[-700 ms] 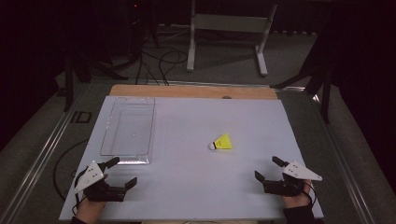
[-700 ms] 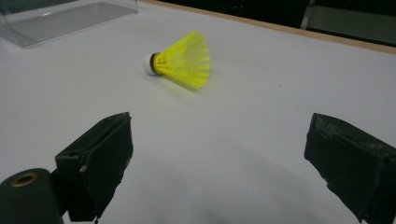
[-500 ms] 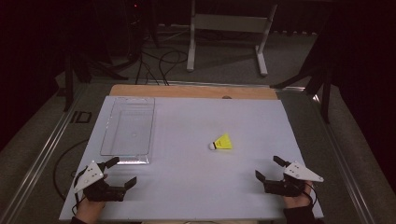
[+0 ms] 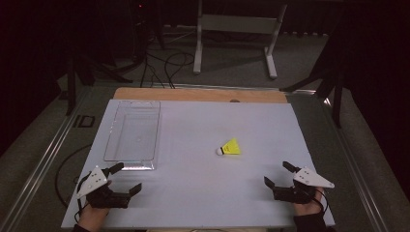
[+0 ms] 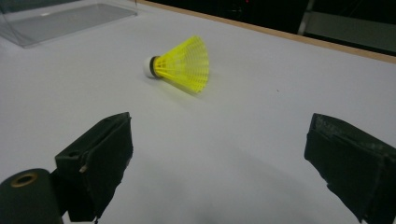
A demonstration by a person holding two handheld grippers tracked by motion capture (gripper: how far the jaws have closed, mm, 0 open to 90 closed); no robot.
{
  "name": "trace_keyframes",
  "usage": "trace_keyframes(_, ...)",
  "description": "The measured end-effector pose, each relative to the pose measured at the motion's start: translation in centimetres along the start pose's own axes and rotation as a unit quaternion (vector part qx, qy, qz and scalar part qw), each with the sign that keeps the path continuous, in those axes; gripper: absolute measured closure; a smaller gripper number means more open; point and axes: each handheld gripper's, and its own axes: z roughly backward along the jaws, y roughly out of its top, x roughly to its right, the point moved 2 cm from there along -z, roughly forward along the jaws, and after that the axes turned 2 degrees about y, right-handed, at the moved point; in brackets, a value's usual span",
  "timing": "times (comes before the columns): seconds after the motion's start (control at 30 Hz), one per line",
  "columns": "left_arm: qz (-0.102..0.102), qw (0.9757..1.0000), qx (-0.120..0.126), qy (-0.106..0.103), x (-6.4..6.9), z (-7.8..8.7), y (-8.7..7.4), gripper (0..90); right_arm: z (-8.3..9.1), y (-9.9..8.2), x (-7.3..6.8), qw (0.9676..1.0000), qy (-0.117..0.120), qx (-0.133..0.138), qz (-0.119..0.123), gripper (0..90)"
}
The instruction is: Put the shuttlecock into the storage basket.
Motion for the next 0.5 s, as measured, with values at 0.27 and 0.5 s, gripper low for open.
trace_keyframes(0.27, 0.002, 1.0000, -0.002, -0.004, 0.3, 0.1, 0.7, 0.2, 0.1, 0.1, 0.0, 1.0000, -0.002, 0.009, 0.000, 8.0)
trace_keyframes(0.5, -0.004, 0.9998, -0.016, -0.011, 0.5, 0.2, 1.7, 0.2, 0.3, 0.1, 0.0, 0.9999, -0.006, 0.012, -0.003, 8.0)
